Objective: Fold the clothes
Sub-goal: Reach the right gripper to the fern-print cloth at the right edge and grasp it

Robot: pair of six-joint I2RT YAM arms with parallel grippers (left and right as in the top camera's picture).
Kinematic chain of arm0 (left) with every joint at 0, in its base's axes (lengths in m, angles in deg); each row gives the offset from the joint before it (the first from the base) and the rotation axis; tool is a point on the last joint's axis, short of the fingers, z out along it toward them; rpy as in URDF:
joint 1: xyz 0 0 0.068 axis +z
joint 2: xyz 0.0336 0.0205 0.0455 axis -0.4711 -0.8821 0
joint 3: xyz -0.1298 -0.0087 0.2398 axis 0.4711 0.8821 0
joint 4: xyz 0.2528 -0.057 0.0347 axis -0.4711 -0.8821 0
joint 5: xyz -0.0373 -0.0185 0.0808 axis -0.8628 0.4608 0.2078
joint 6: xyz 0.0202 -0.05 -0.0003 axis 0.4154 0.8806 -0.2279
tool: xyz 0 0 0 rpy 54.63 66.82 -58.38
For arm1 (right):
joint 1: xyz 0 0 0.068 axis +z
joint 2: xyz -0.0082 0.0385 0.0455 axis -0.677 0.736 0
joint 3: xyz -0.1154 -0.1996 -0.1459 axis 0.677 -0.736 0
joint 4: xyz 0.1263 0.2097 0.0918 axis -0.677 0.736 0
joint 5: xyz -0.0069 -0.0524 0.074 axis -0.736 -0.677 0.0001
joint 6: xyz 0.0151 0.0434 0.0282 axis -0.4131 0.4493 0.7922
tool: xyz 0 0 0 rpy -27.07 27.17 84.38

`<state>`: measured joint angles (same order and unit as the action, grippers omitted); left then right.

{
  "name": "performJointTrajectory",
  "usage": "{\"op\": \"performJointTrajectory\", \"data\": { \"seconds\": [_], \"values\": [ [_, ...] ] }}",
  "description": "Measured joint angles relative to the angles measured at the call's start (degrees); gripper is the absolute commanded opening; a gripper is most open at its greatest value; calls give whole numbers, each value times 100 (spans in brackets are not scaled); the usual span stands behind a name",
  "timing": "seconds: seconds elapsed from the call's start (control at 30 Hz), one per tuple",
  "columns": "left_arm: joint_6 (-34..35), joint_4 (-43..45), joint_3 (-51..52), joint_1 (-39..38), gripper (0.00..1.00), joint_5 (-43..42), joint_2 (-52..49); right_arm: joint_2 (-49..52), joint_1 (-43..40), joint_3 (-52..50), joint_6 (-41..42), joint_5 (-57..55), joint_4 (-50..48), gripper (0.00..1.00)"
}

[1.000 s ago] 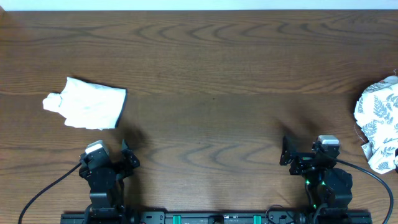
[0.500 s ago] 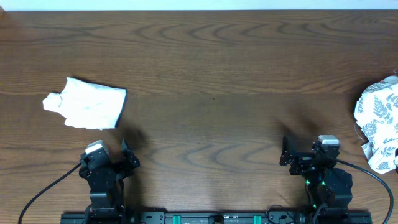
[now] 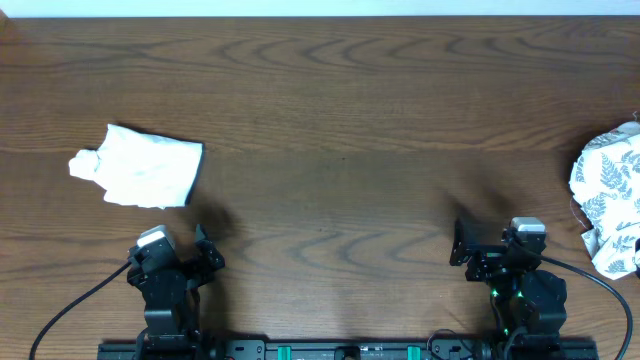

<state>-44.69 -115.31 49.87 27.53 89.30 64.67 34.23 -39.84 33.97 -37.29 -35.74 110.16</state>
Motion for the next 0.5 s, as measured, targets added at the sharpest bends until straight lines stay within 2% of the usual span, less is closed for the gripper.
{"op": "performJointTrajectory", "data": {
  "seconds": [0.5],
  "values": [
    [0, 0, 0, 0, 98, 0, 0, 0, 0, -4, 321, 0, -514, 99]
  ]
}}
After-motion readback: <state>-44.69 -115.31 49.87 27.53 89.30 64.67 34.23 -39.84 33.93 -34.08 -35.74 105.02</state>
